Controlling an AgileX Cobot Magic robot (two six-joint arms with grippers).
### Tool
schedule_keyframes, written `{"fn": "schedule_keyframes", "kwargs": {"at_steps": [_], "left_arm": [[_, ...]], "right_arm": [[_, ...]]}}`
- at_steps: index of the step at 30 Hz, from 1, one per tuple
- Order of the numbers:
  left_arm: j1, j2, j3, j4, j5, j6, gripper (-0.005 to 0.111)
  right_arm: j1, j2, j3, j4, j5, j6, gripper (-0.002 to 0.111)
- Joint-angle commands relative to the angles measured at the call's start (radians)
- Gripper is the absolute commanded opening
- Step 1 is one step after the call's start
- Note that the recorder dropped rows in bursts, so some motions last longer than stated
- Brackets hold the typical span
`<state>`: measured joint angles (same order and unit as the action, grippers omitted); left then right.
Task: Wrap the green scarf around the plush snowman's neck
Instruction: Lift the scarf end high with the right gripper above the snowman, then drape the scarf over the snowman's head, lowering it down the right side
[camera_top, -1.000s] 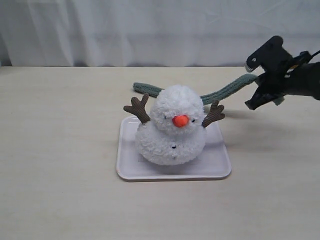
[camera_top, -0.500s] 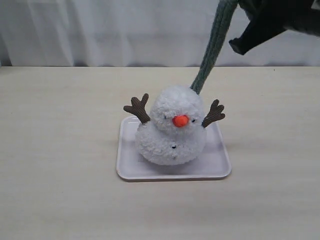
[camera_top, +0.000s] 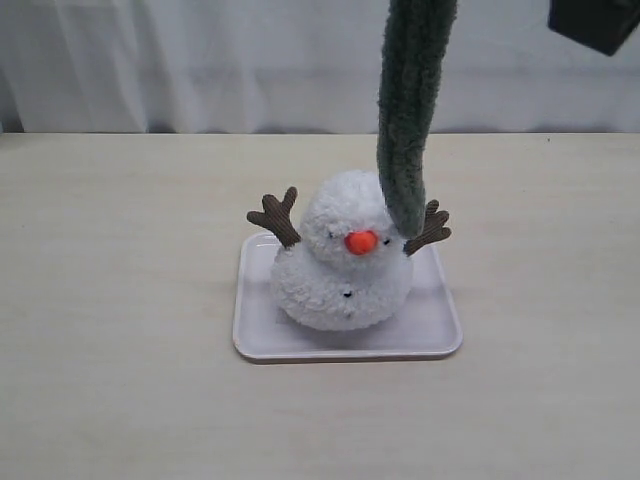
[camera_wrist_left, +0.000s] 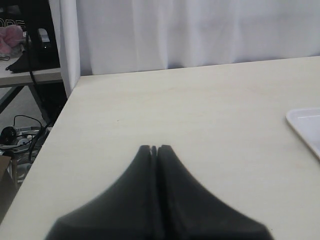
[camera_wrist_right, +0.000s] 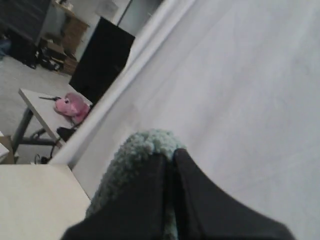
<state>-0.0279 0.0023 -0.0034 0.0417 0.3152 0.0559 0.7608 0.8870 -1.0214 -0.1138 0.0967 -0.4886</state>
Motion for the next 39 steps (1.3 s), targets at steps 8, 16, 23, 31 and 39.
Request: {"fn": "schedule_keyframes", "kwargs": {"at_steps": [8, 16, 23, 31, 39], "left_arm": [[-0.008, -0.002, 0.003, -0.003, -0.006, 0.002, 0.000], [-0.008, -0.002, 0.003, -0.003, -0.006, 0.002, 0.000], [-0.008, -0.002, 0.003, -0.003, -0.006, 0.002, 0.000], [-0.008, -0.002, 0.003, -0.003, -0.006, 0.002, 0.000], [-0.008, -0.002, 0.003, -0.003, -0.006, 0.002, 0.000]], "right_arm": [[0.176, 0.053, 0.001, 0.001, 0.020, 0.194, 0.004], [0.170, 0.251, 0.001, -0.227, 0.061, 0.187, 0.004], [0.137, 0.367, 0.001, -0.376, 0.061, 0.187, 0.004], [-0.029, 0.450, 0.001, -0.373, -0.019, 0.189, 0.004], [-0.184, 0.460, 0.001, -0.337, -0.047, 0.191, 0.004]]}}
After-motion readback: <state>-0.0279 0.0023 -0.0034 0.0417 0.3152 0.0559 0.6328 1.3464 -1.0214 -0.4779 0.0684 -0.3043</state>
